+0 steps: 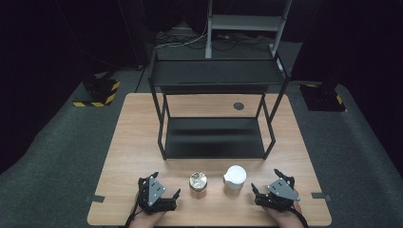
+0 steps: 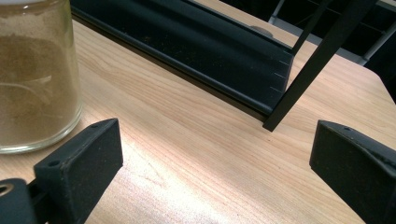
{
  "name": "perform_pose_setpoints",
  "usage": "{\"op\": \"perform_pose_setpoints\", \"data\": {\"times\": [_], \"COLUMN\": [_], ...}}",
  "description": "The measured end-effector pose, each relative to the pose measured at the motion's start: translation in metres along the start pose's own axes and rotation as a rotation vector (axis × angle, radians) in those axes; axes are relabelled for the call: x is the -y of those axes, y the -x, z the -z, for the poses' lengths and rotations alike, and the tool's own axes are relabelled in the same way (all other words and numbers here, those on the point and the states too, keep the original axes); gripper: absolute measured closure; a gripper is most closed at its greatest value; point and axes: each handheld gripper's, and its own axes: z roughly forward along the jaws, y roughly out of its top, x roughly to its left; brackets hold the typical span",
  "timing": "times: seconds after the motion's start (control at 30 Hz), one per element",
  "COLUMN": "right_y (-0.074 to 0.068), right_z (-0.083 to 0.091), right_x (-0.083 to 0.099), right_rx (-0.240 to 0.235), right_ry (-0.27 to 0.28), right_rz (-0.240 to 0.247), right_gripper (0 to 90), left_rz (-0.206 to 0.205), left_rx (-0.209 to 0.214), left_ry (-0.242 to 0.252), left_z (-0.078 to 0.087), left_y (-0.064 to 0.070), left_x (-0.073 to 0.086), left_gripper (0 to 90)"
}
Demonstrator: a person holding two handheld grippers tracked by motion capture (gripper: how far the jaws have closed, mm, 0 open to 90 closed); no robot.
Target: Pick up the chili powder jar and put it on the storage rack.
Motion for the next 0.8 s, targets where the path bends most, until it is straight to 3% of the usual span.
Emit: {"op": "perform_pose_setpoints", "data": {"times": [0.13, 0.8], "right_y": [0.0003, -0.0051], "right_z": [-0.0001, -0.0003], "right_x": [-0.001, -0.0022], "right_rx": [0.002, 0.012], "right_ry": [-0.008, -0.014], "right_rz": [-0.004, 0.028], "right_gripper": [1.1, 1.1], "left_rz": [-0.014, 0.015], "left_rx": [-0.005, 0.0], "left_ry": [-0.01, -0.008], "left_z": [-0.0007, -0.0004], "left_y": [0.0018, -0.0017], "left_x": [-0.0018, -0.0012], "left_gripper": [0.6, 0.6]}}
